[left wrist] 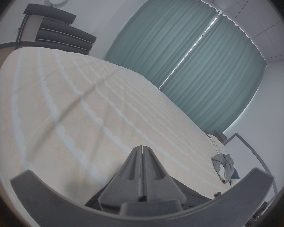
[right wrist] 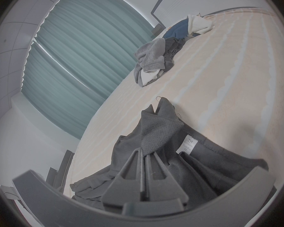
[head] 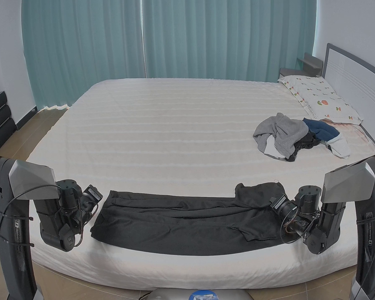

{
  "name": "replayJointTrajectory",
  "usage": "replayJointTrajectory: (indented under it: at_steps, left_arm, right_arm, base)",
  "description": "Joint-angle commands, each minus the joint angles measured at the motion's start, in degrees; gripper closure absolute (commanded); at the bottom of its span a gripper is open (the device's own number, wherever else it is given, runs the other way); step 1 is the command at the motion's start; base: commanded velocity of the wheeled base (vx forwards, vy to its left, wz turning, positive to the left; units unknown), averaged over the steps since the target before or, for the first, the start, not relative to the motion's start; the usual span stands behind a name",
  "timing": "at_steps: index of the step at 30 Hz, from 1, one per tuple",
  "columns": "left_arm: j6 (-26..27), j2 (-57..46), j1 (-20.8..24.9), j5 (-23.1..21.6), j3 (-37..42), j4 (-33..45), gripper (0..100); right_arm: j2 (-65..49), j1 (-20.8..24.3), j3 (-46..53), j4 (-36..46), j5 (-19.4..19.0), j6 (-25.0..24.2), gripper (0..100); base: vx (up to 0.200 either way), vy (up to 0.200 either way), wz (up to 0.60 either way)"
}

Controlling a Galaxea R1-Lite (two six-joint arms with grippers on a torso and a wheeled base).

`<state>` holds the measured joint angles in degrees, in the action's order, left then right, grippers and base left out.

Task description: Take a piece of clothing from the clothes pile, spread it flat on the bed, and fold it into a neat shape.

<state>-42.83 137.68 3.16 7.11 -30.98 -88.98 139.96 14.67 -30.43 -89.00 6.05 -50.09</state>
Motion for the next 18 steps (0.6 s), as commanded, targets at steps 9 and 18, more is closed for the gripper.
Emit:
replayJointTrajectory:
  at_steps: [9, 18]
  left_arm:
    - [-1.0, -0.1, 1.4, -3.8, -1.6, -0.3, 0]
    - [-0.9, -5.9, 2.2, -6.3, -11.0, 21.5, 0]
  right_arm:
    - [0.9, 0.4, 0.5, -0.7, -1.7, -1.3, 100]
    - [1.6, 0.8, 0.5, -0.7, -2.3, -3.5, 100]
  base:
    - [0.0, 0.0, 0.0]
    - [0.0, 0.0, 0.0]
